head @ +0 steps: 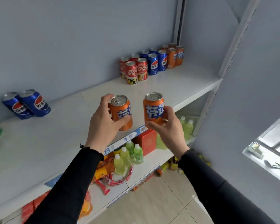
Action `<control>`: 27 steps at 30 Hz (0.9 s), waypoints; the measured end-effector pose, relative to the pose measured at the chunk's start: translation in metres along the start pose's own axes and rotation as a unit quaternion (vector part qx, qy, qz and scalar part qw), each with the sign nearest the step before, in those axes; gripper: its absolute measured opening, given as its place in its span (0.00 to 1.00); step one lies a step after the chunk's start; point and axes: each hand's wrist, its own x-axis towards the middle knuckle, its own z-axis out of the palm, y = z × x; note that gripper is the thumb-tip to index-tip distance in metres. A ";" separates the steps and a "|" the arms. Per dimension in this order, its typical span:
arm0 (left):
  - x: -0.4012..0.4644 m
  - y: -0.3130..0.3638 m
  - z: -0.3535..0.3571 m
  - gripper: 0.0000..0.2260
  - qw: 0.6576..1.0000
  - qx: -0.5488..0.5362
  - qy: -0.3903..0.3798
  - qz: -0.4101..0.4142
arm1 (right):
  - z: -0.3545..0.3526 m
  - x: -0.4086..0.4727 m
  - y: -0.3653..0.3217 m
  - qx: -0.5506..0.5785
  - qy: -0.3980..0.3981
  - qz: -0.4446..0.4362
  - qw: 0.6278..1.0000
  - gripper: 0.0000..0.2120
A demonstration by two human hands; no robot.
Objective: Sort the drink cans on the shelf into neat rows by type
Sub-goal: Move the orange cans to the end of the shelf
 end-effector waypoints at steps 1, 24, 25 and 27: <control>0.012 0.004 0.011 0.33 1.000 0.001 -0.005 0.002 | -0.006 0.013 0.006 -0.002 0.004 0.000 1.000 0.28; 0.293 0.070 0.277 0.34 0.991 -0.045 -0.113 0.057 | -0.130 0.348 0.138 -0.016 0.038 0.060 0.997 0.29; 0.302 0.073 0.288 0.34 0.991 -0.044 -0.111 0.051 | -0.135 0.363 0.145 -0.015 0.033 0.060 0.998 0.30; 0.317 0.081 0.309 0.33 0.992 -0.050 -0.106 0.036 | -0.146 0.392 0.159 -0.011 0.015 0.057 0.998 0.31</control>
